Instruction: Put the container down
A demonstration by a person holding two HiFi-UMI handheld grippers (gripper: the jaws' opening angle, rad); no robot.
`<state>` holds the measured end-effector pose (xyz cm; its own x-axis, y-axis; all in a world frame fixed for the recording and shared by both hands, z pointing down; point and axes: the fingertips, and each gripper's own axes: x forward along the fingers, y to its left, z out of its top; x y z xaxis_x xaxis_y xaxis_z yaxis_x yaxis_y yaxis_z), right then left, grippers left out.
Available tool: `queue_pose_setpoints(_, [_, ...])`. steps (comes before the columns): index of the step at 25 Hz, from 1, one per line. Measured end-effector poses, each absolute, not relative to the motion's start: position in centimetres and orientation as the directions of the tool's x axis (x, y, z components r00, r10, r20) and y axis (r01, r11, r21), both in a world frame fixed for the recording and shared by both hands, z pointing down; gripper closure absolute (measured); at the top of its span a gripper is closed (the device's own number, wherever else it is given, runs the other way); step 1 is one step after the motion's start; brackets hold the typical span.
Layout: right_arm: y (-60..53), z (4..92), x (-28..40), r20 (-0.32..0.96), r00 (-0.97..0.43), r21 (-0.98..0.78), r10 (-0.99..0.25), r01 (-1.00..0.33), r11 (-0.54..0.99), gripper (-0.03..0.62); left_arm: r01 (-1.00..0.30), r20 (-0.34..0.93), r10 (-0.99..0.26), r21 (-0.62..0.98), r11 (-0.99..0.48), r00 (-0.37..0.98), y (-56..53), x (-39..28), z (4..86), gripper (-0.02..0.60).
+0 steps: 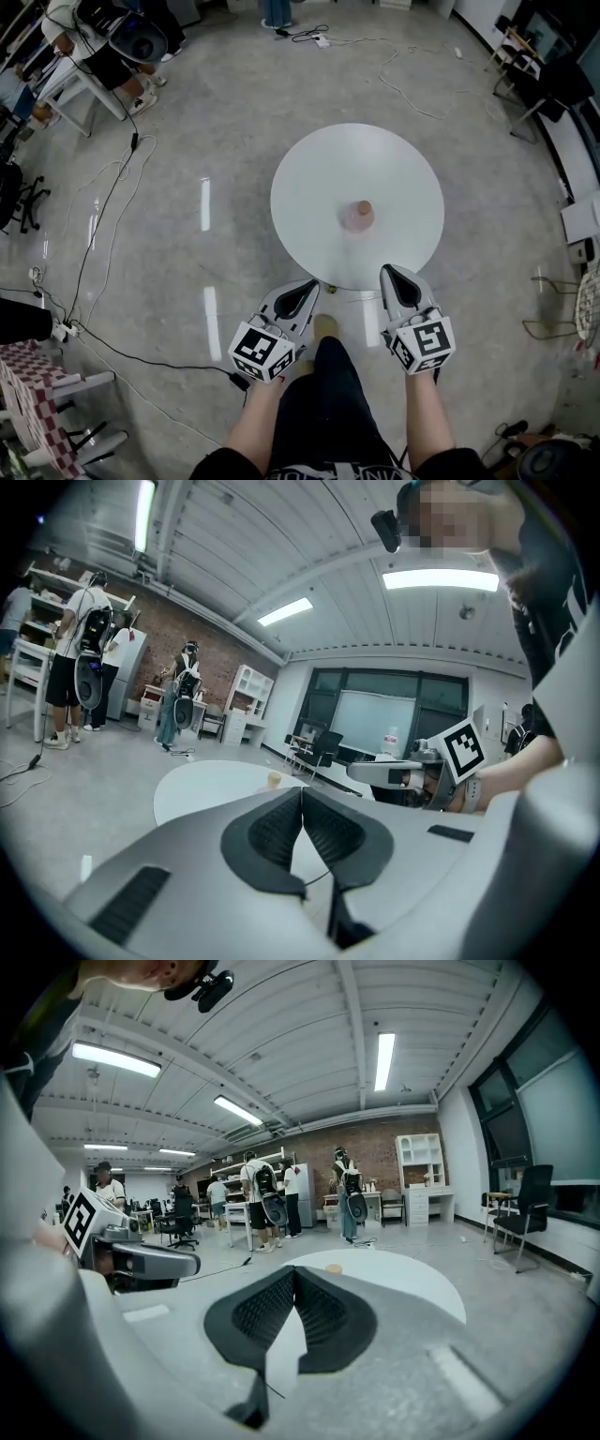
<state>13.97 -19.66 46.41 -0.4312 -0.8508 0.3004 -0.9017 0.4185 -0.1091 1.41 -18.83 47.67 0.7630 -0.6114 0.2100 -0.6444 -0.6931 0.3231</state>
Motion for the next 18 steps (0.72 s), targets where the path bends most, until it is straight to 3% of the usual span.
queue_pose_setpoints(18, [-13.5,38.2,13.2,0.229,-0.454,-0.139,-0.861,-0.891,0.432,0.588,-0.649,0.138,-0.639,0.276,-0.709,0.757,-14.7,0.0,39.5,0.568])
